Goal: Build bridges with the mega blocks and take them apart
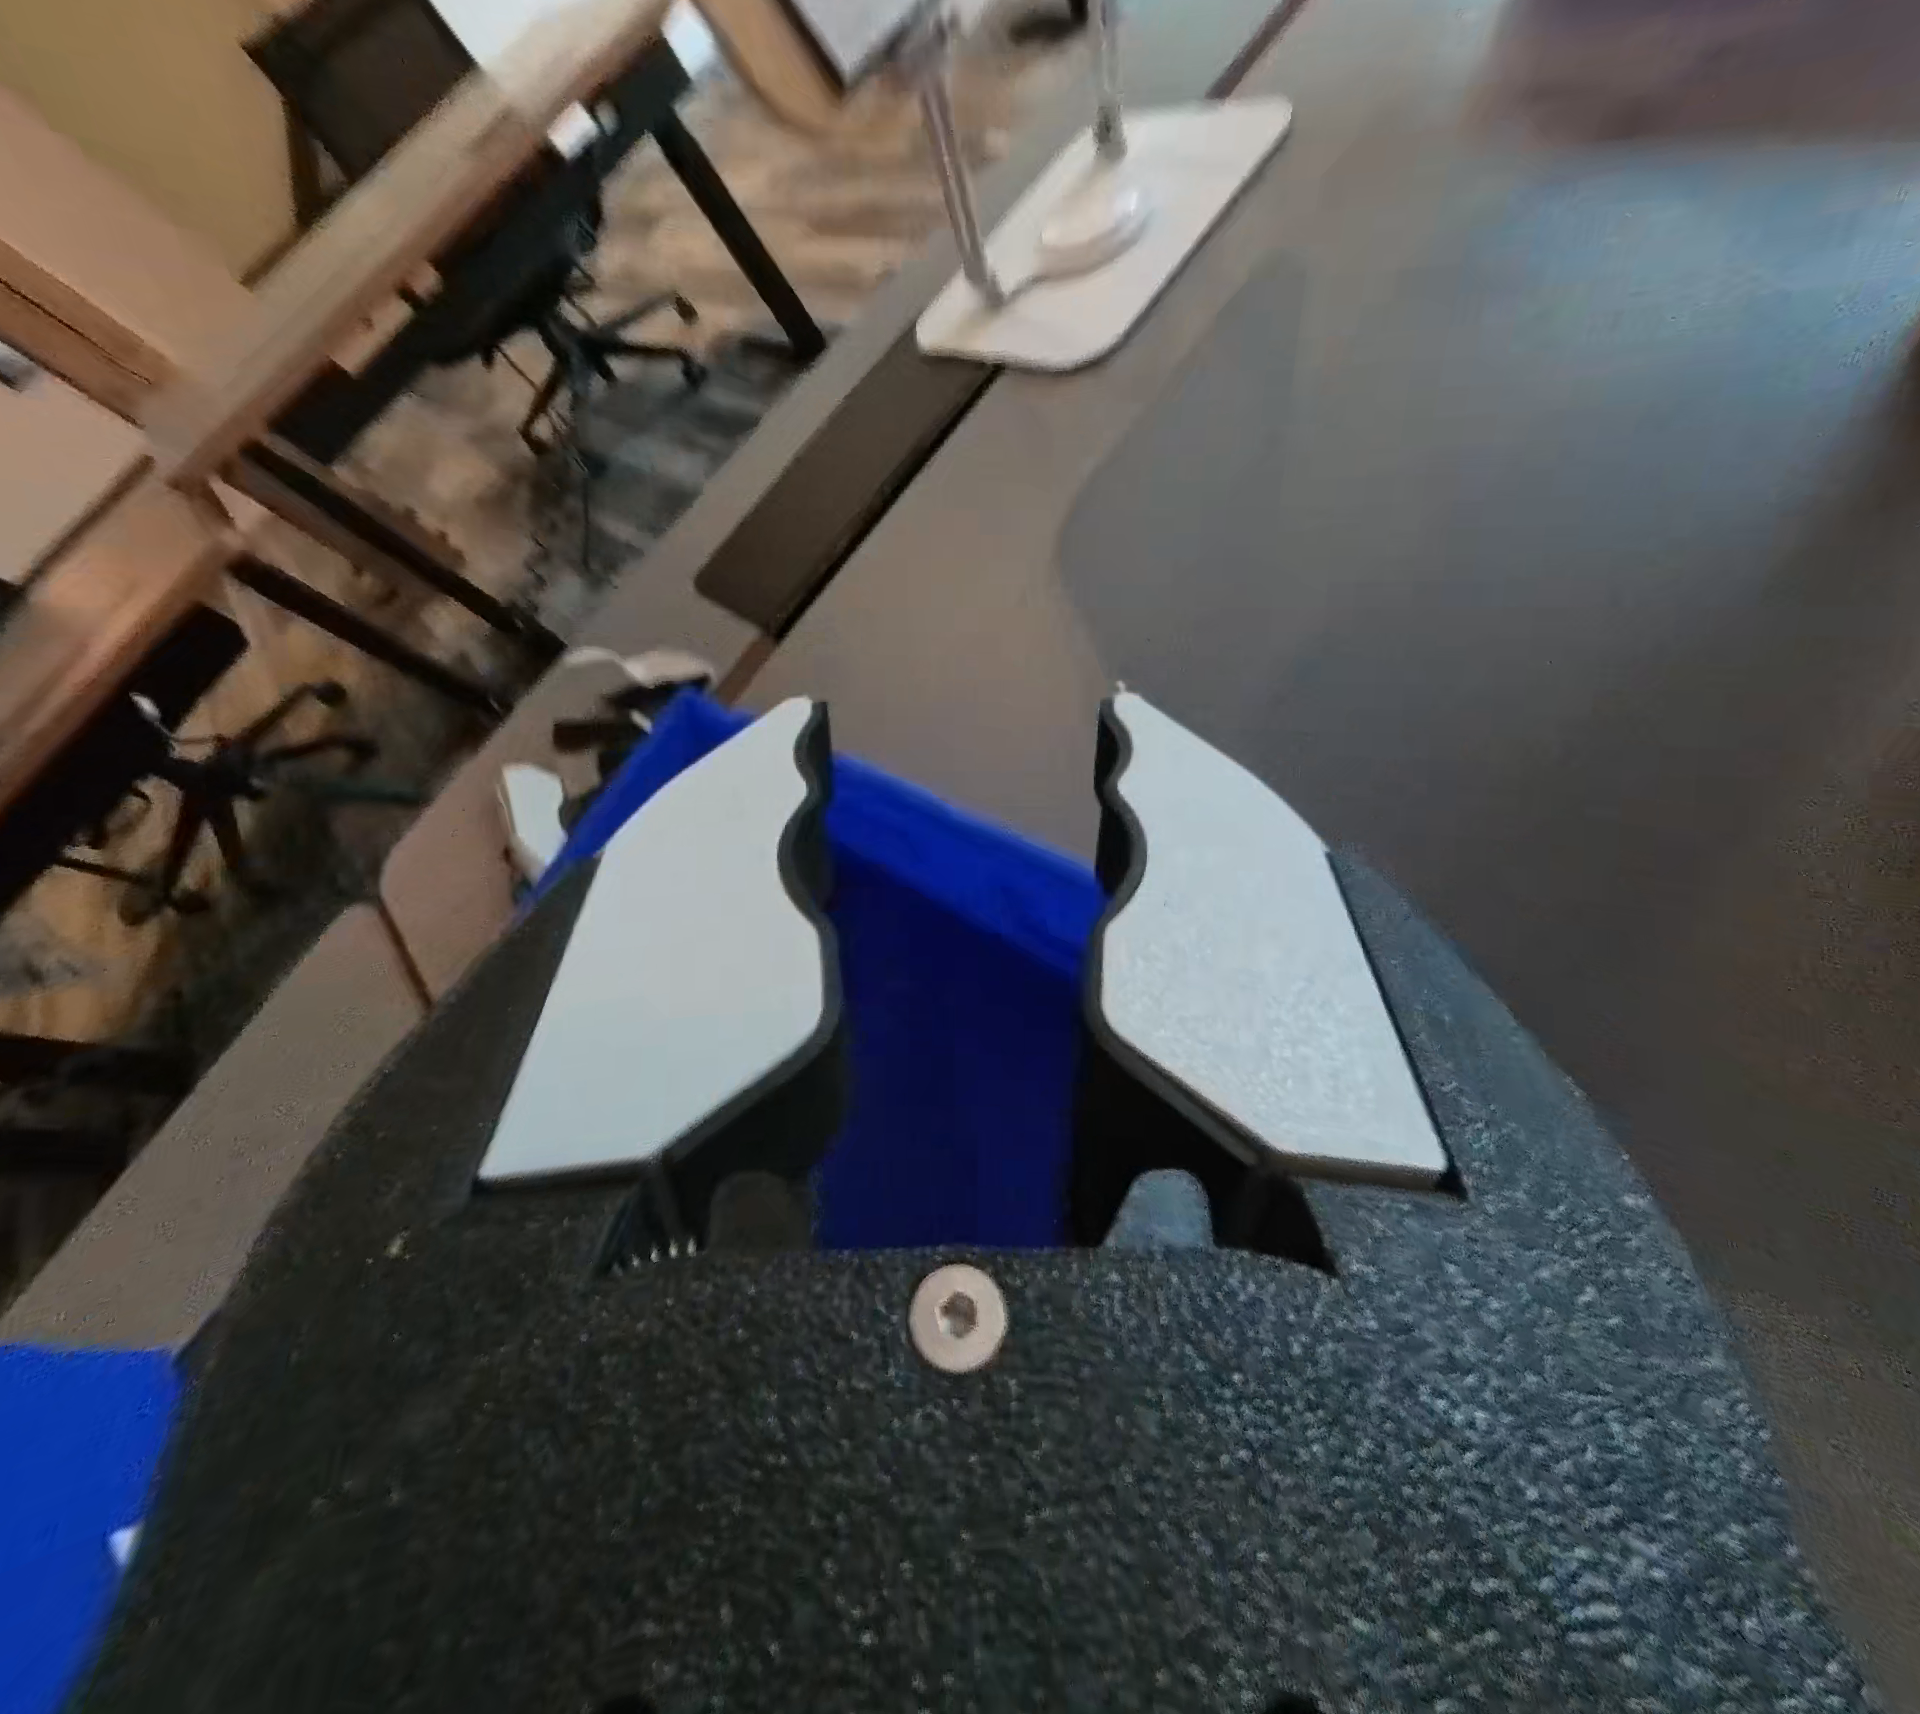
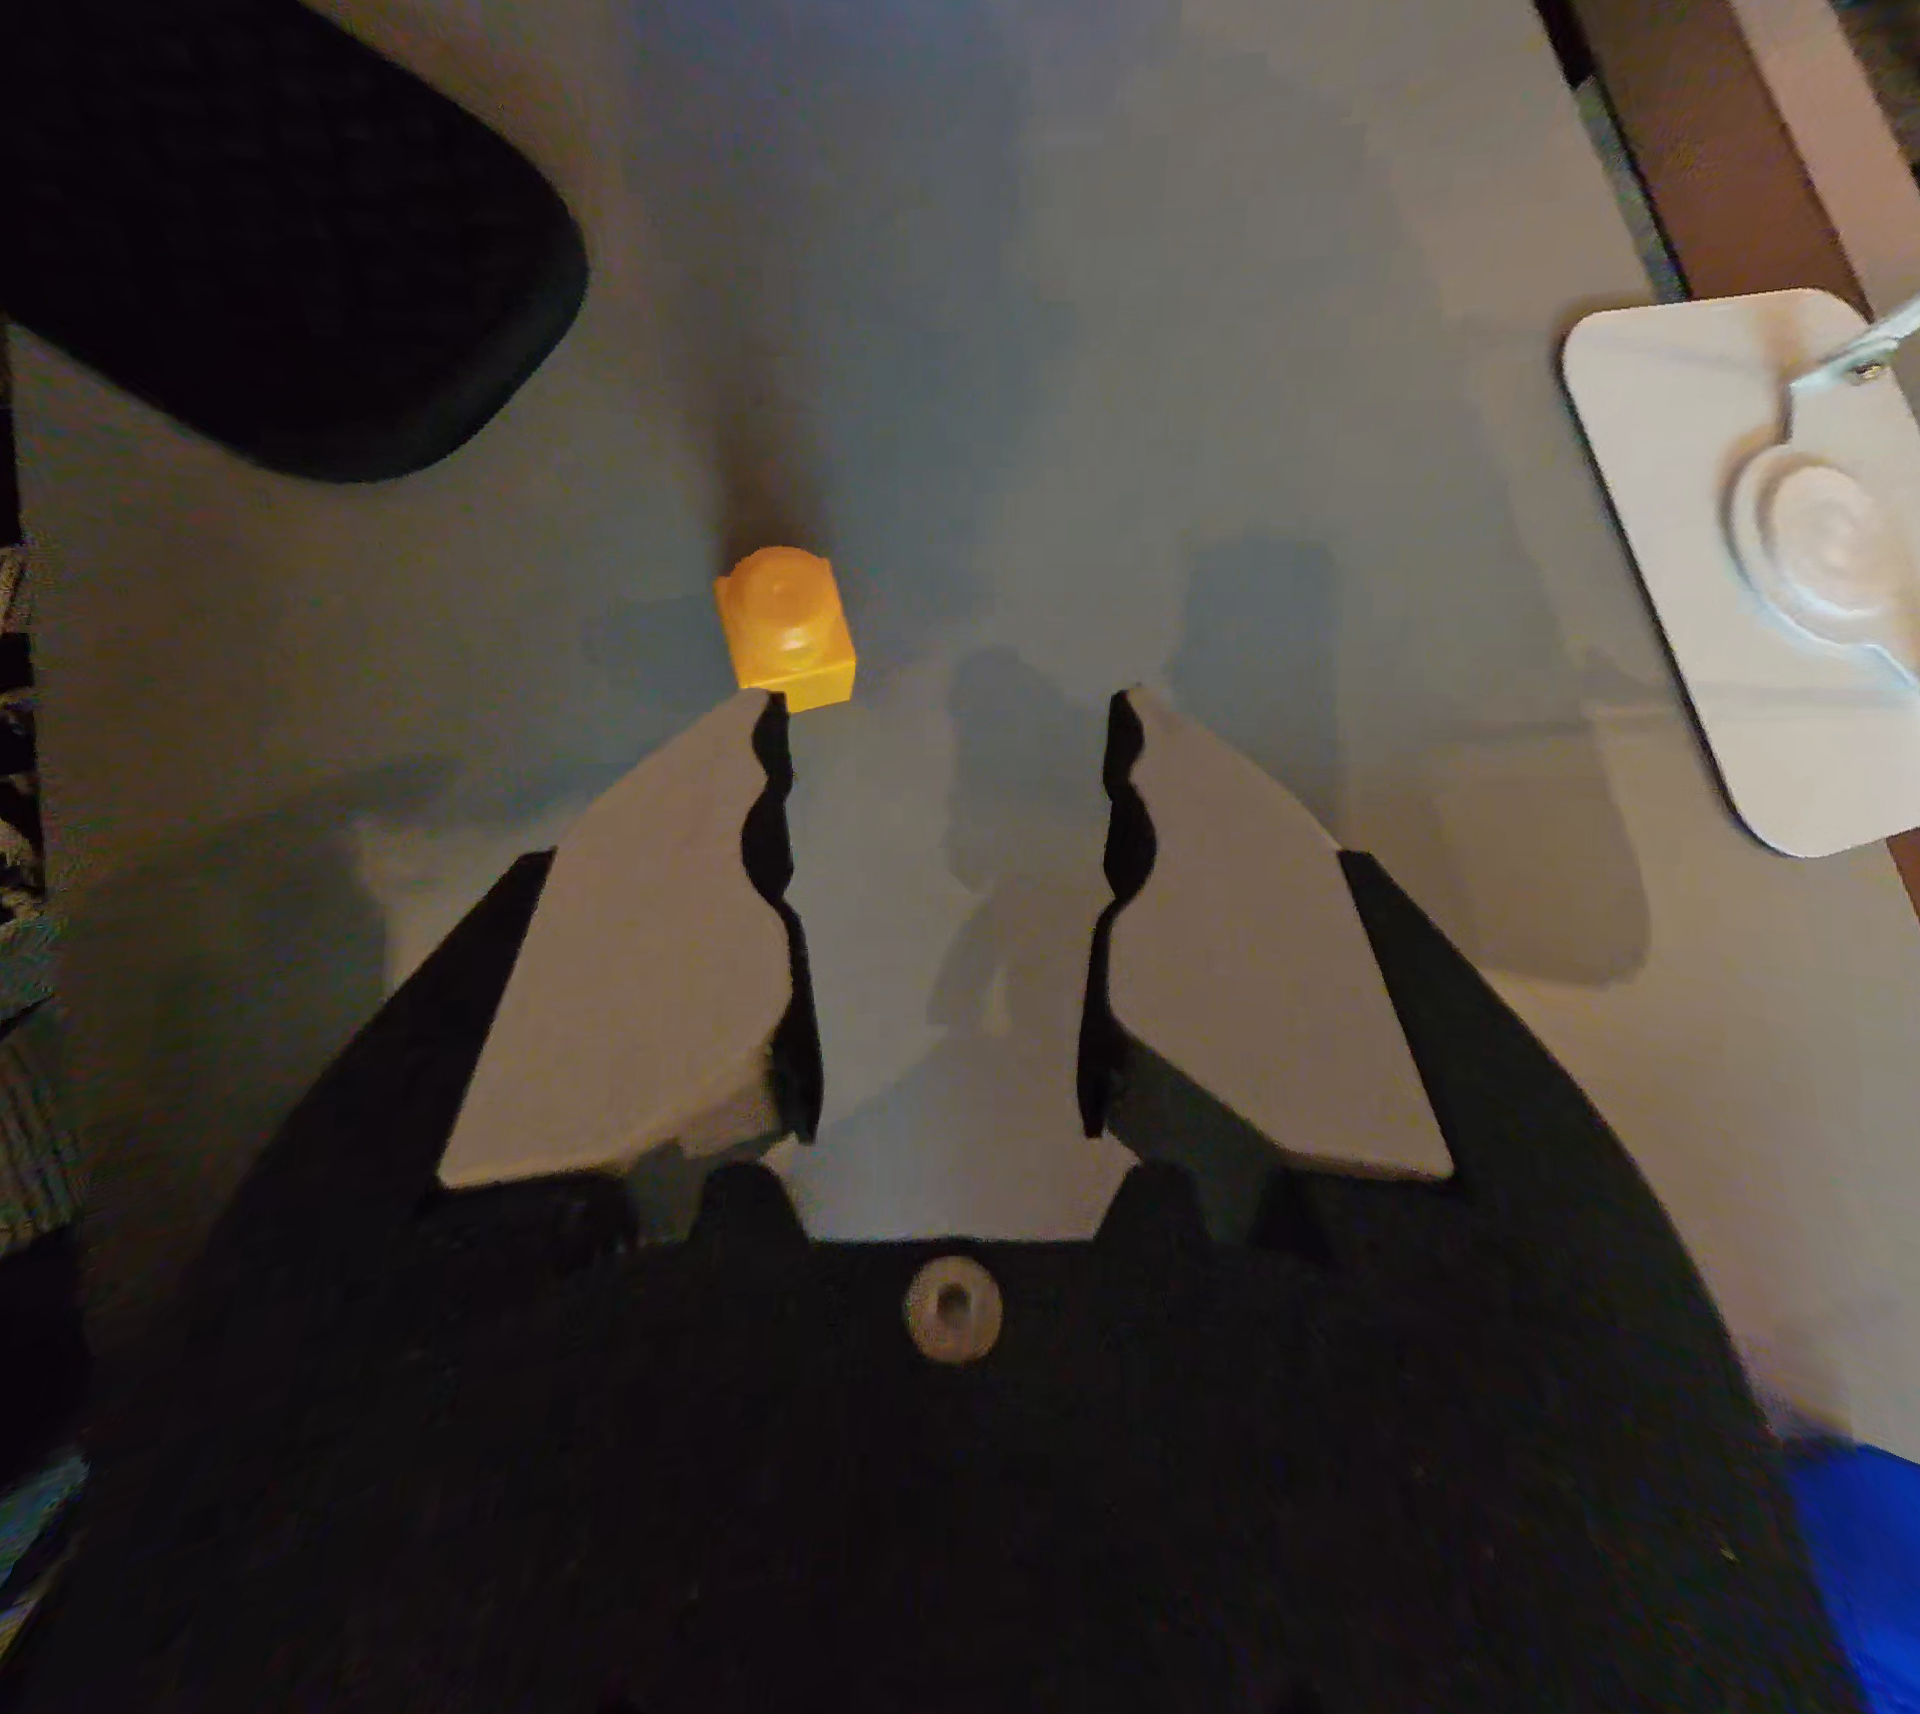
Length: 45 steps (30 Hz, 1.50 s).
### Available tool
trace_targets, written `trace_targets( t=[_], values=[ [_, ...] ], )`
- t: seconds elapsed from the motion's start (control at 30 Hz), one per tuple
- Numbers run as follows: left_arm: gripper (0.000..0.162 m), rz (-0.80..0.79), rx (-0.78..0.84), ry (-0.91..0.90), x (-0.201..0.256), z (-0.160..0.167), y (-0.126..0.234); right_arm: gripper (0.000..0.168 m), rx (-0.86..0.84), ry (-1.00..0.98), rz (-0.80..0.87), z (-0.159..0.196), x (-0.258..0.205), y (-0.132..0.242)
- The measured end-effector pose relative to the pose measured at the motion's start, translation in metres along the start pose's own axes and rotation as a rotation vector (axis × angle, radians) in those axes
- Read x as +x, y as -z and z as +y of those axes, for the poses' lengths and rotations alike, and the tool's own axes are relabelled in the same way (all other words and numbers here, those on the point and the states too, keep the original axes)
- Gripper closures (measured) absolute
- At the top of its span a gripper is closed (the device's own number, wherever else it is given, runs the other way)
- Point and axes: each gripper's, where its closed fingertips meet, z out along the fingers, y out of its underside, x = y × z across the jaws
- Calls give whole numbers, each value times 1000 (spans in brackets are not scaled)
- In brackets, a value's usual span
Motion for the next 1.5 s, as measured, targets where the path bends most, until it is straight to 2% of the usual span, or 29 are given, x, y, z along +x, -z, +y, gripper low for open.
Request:
trace_targets(
  t=[0.13,0.23,0.4,0.57,0.67,0.73,0.9,1.0,1.07,1.17,1.27,1.37,1.5],
  values=[
    [114,72,-161,-31,-43,65,-21,110,1,-22,19,7,9,1],
    [114,134,-265,-34,-60,101,-45,110,-5,-44,29,13,16,0],
    [114,199,-416,-85,-77,143,-82,111,-15,-86,44,23,27,-4],
    [112,251,-561,-122,-79,175,-102,111,-18,-115,57,27,35,-7],
    [116,267,-569,-120,-76,175,-103,111,-5,-122,58,26,37,-7],
    [126,302,-587,-93,-72,172,-96,111,-5,-122,61,26,37,-6],
    [118,300,-559,-129,-72,165,-92,111,0,-110,54,24,34,-6],
    [107,300,-646,-180,-71,182,-93,111,1,-105,58,24,34,-5],
    [105,288,-677,-179,-72,192,-97,112,6,-105,61,23,34,-4],
    [119,301,-634,-143,-66,189,-104,112,5,-105,63,24,33,-4],
    [121,304,-633,-128,-63,188,-100,112,1,-101,58,24,33,-5],
    [122,229,-603,-105,-68,178,-90,112,11,-95,45,21,29,-6],
    [123,37,-484,-57,-79,142,-65,113,21,-69,37,15,23,-7]
  ],
)
